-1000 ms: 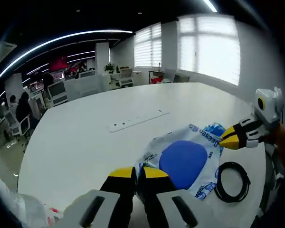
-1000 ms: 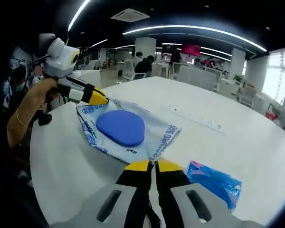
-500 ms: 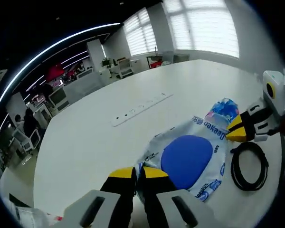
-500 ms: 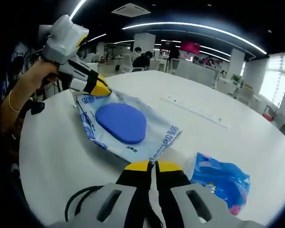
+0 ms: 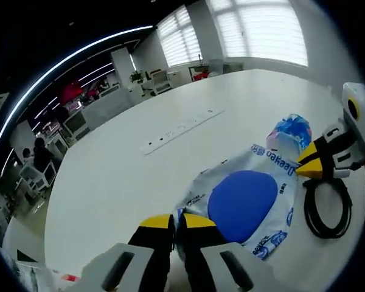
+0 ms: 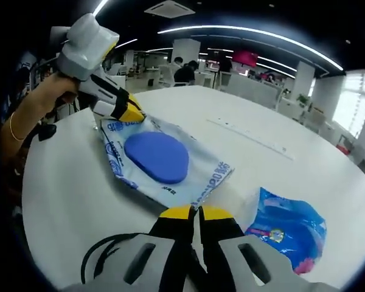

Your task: Arrange the tabletop items into an orderly group along one side of the table until the central work area is clear of visible clutter.

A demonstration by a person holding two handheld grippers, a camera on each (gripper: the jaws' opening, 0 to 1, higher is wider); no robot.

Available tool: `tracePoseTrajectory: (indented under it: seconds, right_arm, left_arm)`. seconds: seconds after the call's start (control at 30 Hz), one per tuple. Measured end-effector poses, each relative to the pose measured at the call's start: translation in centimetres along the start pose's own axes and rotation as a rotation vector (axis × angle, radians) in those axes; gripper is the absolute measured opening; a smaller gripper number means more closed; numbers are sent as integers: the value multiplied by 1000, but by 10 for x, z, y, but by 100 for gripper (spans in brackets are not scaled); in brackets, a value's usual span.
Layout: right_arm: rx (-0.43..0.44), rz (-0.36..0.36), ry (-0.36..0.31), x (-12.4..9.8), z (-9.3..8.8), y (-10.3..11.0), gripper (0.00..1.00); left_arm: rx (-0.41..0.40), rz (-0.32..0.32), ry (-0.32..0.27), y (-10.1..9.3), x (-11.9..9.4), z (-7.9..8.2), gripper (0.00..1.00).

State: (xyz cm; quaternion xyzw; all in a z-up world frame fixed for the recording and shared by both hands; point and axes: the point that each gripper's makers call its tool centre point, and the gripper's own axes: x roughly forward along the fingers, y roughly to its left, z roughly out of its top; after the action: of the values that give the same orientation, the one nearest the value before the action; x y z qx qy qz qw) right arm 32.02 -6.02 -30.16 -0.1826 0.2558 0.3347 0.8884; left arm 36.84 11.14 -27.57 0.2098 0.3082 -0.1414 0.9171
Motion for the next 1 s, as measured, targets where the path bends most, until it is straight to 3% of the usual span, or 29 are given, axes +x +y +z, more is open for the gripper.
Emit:
tracePoseTrajectory:
  seconds: [0.63,0.83,1.0]
  right_arm:
    - [-37,-7,34,2,-14,2,2]
    - [-66,-27,42,2,-14,-1,3]
    - [-4,-34,40,2,-13,-2,4]
  left_arm:
    - [72,19,49,-9,9,-19,6]
    - [149,49,57,-6,6,-22,10]
    - [178,47,62,-5,4,-21,9]
